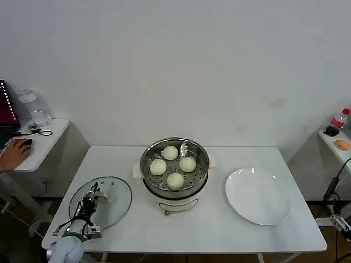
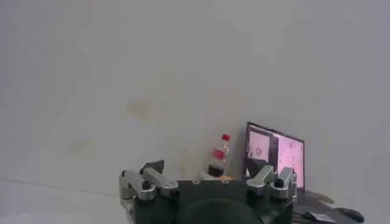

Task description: Take steamed baozi put them in steamer then cover it.

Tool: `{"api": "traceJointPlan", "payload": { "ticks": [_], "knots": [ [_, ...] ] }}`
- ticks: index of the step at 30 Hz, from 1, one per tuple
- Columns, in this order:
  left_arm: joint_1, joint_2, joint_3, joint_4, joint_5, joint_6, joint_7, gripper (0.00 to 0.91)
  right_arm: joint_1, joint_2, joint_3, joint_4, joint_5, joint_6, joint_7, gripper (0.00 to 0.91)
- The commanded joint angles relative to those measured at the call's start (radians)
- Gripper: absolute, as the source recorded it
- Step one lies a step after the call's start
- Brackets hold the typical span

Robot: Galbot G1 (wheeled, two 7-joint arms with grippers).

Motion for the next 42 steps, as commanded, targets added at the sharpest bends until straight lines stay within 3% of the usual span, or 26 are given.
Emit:
{"api": "traceJointPlan", "payload": {
  "ticks": [1, 11, 21, 27, 36, 39, 42],
  "knots": [
    [0.007, -0.008, -0.017, -0.013, 0.009, -0.012, -0.036, 0.000, -0.001, 0.003, -0.002, 0.003, -0.005, 0.001, 0.000, 0.907],
    [0.052, -0.010, -0.092, -0.132, -0.001, -0.010, -0.143, 0.000, -0.001, 0.006, -0.018, 0.012, -0.017, 0.002, -0.002, 0.907],
    [0.023, 0.040, -0.121, -0.354, -0.073, 0.187, -0.006, 0.000, 0.003, 0.000, -0.040, 0.007, -0.048, -0.012, -0.006, 0.907],
    [-0.021, 0.060, -0.029, -0.453, -0.115, 0.273, 0.065, 0.000, 0.002, -0.004, -0.061, -0.007, -0.060, -0.021, -0.018, 0.907],
    [-0.210, 0.019, 0.216, -0.482, -0.041, 0.388, 0.195, 0.000, 0.023, 0.005, -0.117, -0.016, -0.092, -0.032, -0.031, 0.907],
    [-0.287, -0.023, 0.288, -0.447, -0.003, 0.419, 0.231, 0.000, 0.026, 0.003, -0.123, -0.025, -0.096, -0.031, -0.032, 0.907],
    [-0.325, -0.111, 0.319, -0.423, 0.120, 0.428, 0.297, 0.000, 0.029, -0.001, -0.132, -0.042, -0.100, -0.026, -0.034, 0.907]
  ]
}}
